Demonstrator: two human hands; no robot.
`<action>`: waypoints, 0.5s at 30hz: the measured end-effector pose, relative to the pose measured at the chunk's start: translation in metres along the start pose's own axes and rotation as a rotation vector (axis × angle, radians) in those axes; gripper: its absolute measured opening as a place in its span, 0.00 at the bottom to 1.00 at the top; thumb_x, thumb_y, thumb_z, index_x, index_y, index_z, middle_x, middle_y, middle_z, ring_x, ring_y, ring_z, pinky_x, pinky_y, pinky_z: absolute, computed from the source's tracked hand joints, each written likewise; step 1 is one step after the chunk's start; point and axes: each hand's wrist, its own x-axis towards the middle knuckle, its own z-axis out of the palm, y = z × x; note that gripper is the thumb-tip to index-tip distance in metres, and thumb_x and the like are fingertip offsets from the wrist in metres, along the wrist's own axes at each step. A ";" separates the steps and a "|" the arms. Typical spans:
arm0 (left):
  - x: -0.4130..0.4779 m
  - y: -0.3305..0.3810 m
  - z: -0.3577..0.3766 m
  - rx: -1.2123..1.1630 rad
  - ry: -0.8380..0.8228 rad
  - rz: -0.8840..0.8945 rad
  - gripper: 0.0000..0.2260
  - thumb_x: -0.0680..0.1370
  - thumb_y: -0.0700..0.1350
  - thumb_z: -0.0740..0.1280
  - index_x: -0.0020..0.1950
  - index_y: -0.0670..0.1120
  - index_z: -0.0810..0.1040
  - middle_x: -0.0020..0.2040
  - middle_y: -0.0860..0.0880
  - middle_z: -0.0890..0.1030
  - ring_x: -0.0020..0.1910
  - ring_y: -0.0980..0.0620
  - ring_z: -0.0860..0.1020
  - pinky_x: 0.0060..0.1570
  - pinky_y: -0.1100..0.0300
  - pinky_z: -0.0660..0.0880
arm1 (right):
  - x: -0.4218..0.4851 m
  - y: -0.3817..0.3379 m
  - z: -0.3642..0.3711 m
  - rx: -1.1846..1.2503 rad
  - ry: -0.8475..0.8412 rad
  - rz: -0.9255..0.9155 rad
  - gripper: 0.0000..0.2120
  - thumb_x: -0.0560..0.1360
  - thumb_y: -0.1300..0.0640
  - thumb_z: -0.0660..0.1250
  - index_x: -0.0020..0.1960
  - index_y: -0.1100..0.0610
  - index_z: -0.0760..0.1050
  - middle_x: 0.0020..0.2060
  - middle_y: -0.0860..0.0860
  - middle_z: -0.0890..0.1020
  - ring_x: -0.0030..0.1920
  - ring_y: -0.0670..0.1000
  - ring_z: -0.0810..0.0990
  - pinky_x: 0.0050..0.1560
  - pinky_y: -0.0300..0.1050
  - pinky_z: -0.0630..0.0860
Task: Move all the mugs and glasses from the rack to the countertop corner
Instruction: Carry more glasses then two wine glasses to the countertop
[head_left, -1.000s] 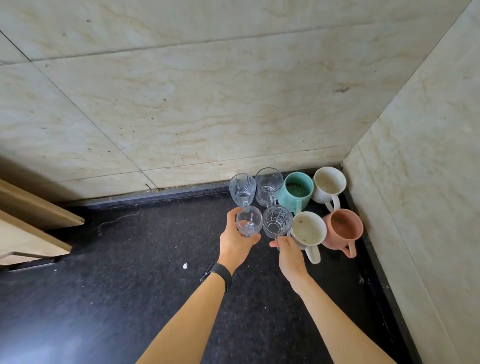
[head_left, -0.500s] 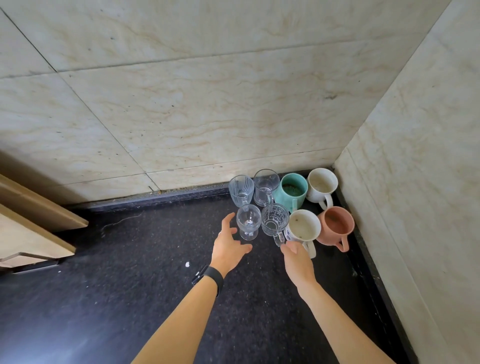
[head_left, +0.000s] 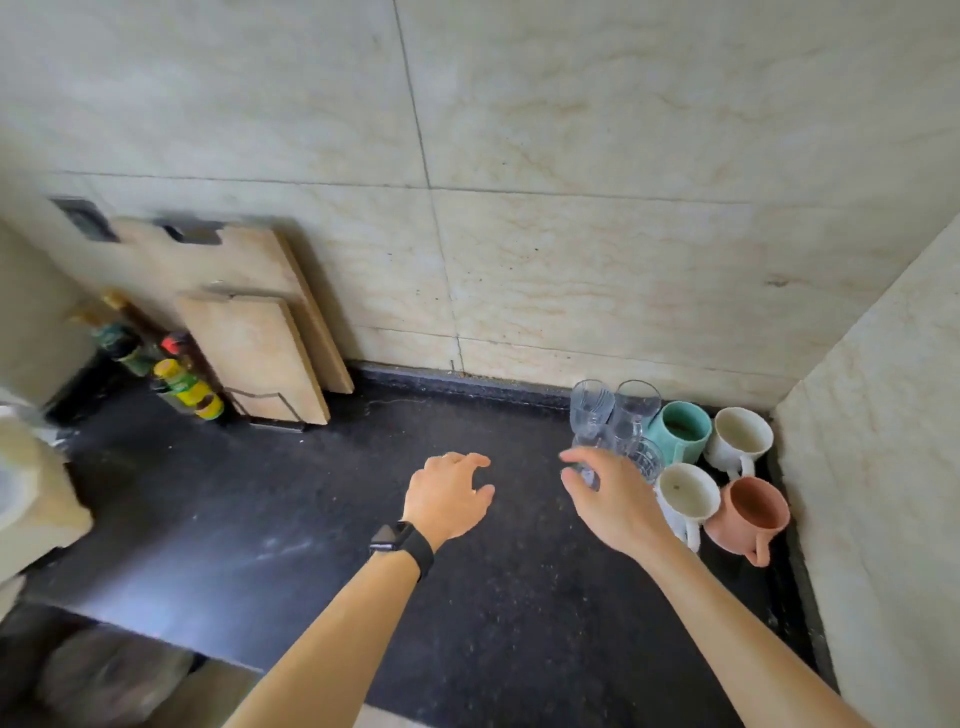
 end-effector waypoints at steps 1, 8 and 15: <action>-0.014 -0.008 -0.012 0.011 0.072 -0.016 0.21 0.80 0.57 0.62 0.72 0.55 0.71 0.69 0.50 0.76 0.67 0.46 0.73 0.64 0.50 0.74 | 0.002 -0.016 -0.002 -0.046 -0.015 -0.082 0.16 0.81 0.50 0.62 0.67 0.49 0.77 0.66 0.44 0.78 0.65 0.48 0.75 0.65 0.45 0.70; -0.156 -0.079 -0.057 0.051 0.426 -0.276 0.19 0.80 0.58 0.60 0.70 0.59 0.73 0.69 0.55 0.76 0.70 0.49 0.71 0.69 0.50 0.68 | -0.025 -0.133 0.038 -0.195 -0.112 -0.574 0.17 0.81 0.49 0.60 0.69 0.47 0.75 0.67 0.42 0.77 0.71 0.49 0.68 0.69 0.43 0.65; -0.388 -0.150 -0.071 0.078 0.636 -0.724 0.18 0.80 0.58 0.60 0.70 0.61 0.72 0.69 0.55 0.75 0.71 0.50 0.70 0.71 0.50 0.65 | -0.135 -0.271 0.138 -0.225 -0.360 -1.029 0.17 0.80 0.49 0.62 0.68 0.47 0.76 0.65 0.43 0.79 0.71 0.51 0.70 0.69 0.51 0.71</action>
